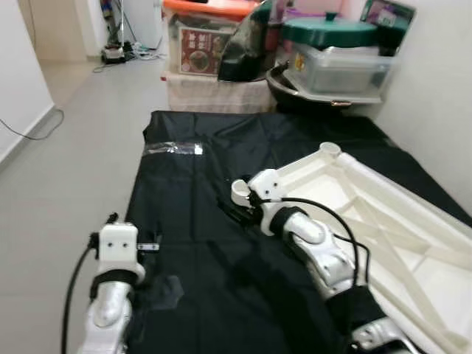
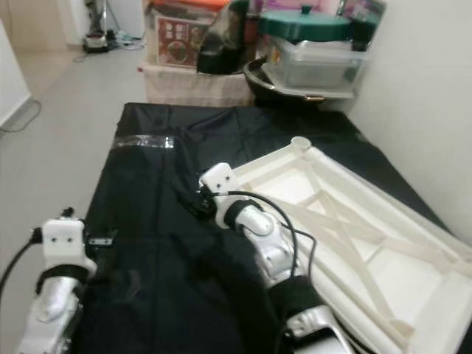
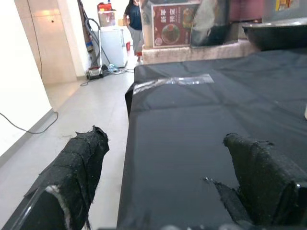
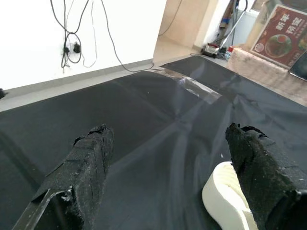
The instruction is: Building children table
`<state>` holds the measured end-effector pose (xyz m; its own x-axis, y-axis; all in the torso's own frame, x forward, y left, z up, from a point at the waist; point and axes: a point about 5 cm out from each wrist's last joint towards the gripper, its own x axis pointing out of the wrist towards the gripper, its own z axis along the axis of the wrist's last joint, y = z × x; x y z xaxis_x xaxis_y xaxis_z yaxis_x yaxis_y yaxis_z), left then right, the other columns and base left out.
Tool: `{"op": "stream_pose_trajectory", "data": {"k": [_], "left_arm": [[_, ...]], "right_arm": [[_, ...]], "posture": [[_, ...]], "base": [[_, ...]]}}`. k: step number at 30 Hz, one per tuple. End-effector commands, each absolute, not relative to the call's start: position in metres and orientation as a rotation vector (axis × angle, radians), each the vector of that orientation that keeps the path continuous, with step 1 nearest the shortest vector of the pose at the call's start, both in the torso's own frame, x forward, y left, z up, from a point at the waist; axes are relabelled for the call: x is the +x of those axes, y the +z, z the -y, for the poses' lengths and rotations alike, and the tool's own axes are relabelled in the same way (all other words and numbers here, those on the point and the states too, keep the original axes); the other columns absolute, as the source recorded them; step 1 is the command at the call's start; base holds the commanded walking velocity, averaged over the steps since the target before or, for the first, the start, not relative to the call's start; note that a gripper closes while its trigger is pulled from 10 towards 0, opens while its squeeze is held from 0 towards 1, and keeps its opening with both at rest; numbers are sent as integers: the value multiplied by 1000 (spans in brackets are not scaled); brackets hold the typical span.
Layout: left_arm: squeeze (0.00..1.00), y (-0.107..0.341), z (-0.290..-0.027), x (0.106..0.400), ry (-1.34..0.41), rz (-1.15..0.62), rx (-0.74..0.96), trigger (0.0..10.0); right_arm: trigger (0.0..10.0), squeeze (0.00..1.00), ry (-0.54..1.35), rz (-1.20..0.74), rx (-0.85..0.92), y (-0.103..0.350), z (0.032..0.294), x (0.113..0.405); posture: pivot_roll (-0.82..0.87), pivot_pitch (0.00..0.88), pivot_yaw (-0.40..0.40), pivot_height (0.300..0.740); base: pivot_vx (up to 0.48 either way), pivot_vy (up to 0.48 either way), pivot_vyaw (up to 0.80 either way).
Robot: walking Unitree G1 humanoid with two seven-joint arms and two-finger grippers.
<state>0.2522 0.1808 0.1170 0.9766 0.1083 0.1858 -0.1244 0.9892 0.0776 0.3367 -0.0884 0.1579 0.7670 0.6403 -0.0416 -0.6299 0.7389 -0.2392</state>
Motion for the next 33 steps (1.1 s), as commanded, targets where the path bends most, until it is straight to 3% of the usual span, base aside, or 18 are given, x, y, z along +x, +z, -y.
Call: {"op": "stream_pose_trajectory", "data": {"k": [1,9,19,33], "left_arm": [[0,116,-178,251,100,181,91,10000],[0,114,-175,250,89,178,97,10000],[0,111,-175,249,97,165,99,10000],[0,110,-175,251,102,163,101,10000]], "right_arm": [[10000,0,667,31,-252,157,94,338],[10000,0,637,1,-326,159,114,345],[10000,0,548,-328,-510,128,175,343],[10000,0,464,-528,-442,108,203,343]], "posture": [[25,0,-91,740],[12,0,-87,740],[-2,0,-92,740],[-8,0,-95,740]], "base": [[0,0,0],[0,0,0],[0,0,0],[0,0,0]]}}
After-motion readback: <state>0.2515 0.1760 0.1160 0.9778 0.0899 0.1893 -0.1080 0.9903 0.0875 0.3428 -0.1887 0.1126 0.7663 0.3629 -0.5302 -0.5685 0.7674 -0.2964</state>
